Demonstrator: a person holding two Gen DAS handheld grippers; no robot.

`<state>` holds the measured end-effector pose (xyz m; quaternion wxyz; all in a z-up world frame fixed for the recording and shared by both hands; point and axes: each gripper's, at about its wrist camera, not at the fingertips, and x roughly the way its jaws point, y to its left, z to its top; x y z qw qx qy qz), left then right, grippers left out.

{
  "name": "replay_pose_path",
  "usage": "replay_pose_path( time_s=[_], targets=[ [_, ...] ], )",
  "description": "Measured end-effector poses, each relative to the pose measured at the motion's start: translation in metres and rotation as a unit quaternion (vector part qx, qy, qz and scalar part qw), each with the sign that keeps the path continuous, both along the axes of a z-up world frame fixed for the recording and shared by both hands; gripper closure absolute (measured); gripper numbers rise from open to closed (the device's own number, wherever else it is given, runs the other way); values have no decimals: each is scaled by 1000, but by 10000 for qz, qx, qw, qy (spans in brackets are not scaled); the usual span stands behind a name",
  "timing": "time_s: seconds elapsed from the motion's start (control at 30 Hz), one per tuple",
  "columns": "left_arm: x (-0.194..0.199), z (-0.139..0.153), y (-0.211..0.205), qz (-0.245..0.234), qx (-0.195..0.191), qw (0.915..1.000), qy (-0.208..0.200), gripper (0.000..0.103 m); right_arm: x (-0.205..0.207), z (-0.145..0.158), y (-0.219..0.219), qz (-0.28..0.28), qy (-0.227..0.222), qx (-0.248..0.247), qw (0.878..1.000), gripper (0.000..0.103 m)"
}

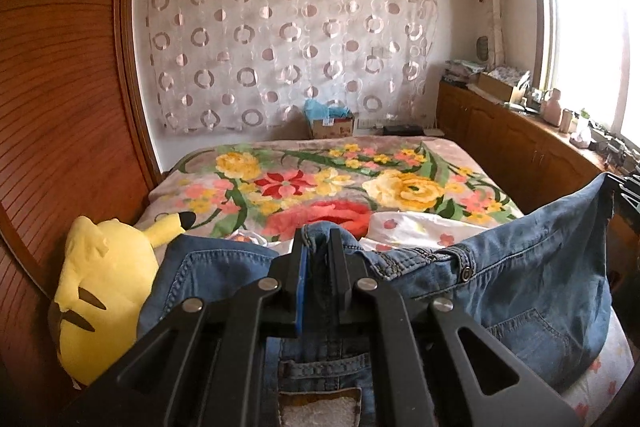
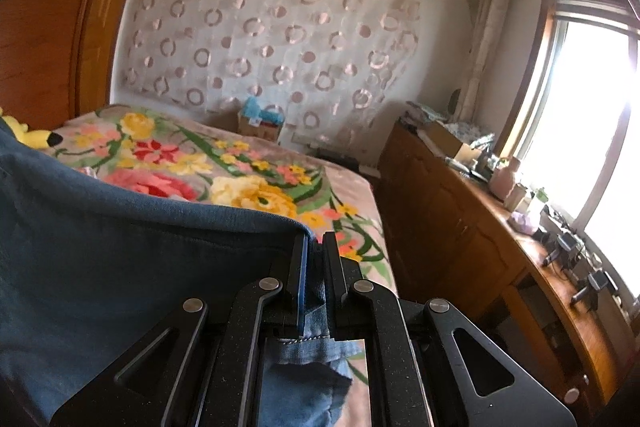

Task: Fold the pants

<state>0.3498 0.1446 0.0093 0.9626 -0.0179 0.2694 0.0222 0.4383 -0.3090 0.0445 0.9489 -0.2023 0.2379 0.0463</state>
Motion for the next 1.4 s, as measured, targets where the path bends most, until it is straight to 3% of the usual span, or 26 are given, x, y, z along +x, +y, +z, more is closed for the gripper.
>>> replay_pose_path(
  time_s=[0.23, 0.33, 0.4, 0.47, 0.53, 0.63, 1.07, 1.23, 1.4],
  targets=[
    [9, -20, 4, 62, -68, 9990, 443, 88, 27, -37, 13, 22, 458, -176, 9988, 98],
    [3, -20, 5, 15, -51, 9991, 422, 71, 26, -46, 14, 72, 632, -59, 9980, 98],
    [-3, -19, 6, -4, -39, 9988, 479, 66, 22, -46, 17, 54, 711, -22, 9975, 89],
    [-10, -19, 5, -83, -40, 9986, 518, 62, 15, -43, 19, 76, 685, 18, 9976, 60],
    [-19, -19, 1, -215, -73, 9981, 565, 57, 7, -36, 21, 115, 659, 113, 9977, 50],
    [-28, -23, -7, -408, -128, 9971, 631, 47, -5, -26, 22, 218, 708, 326, 9967, 49],
    [-55, -57, -40, -972, -321, 9900, 974, 46, -75, 19, 40, 890, 1006, 1207, 9836, 49],
    [-62, -70, -54, -1174, -264, 9881, 957, 46, -101, 32, 30, 784, 988, 1261, 9840, 49],
    [-63, -85, -58, -1310, -217, 9858, 1026, 46, -116, 24, 12, 461, 1115, 1293, 9842, 49]
  ],
)
